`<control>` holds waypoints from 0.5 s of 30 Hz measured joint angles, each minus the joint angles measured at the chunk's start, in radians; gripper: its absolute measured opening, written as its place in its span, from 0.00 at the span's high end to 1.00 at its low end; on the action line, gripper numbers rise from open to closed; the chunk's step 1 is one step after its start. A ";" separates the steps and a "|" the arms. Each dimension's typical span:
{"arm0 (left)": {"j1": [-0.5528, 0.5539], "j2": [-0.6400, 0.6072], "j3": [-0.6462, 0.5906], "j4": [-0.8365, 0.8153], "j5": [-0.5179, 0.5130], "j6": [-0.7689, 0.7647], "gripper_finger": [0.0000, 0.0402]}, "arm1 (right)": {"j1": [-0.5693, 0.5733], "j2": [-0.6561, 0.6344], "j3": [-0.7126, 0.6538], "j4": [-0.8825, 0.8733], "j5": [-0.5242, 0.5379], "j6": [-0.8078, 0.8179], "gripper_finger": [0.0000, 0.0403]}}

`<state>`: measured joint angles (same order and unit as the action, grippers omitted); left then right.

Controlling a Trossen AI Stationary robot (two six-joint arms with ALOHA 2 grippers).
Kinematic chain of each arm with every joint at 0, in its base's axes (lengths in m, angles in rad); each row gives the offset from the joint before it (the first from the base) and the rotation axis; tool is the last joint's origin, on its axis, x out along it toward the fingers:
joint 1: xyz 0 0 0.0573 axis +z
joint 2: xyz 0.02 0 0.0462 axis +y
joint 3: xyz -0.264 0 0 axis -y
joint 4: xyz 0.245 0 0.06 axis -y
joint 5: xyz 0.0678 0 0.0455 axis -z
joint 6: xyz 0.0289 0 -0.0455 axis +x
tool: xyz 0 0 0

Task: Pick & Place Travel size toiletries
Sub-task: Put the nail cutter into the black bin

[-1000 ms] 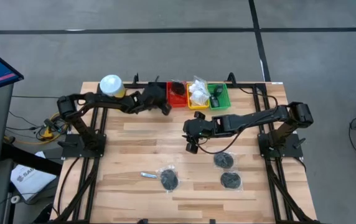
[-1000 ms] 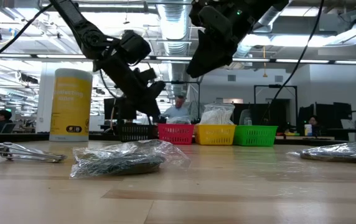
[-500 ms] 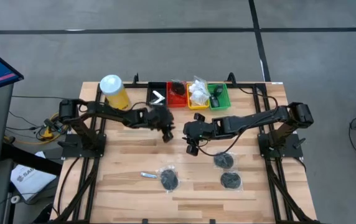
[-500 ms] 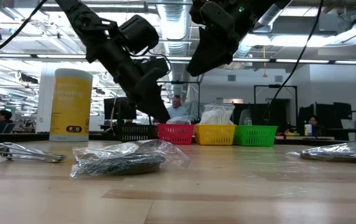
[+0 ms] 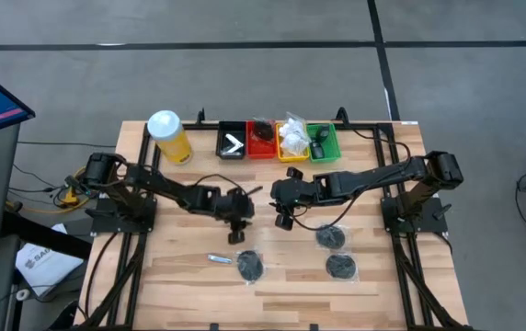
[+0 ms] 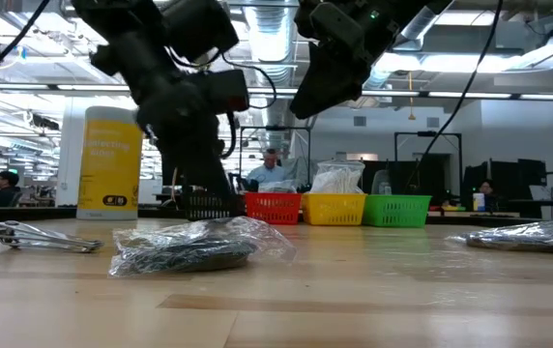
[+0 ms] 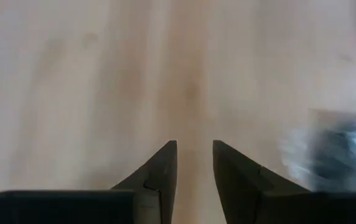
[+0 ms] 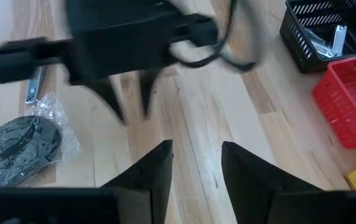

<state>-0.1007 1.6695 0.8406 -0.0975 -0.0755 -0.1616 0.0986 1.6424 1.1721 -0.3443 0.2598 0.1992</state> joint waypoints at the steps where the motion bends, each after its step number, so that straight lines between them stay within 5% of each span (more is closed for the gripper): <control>1: -0.018 0.000 0.000 -0.001 0.018 0.000 0.76 | 0.000 0.000 0.000 0.000 0.000 0.005 0.68; 15: -0.258 0.000 0.000 -0.183 0.089 -0.138 0.76 | 0.000 0.000 0.000 0.000 0.000 0.011 0.68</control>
<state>-0.3587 1.6691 0.8406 -0.2808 0.0130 -0.2998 0.0986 1.6424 1.1721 -0.3445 0.2596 0.2104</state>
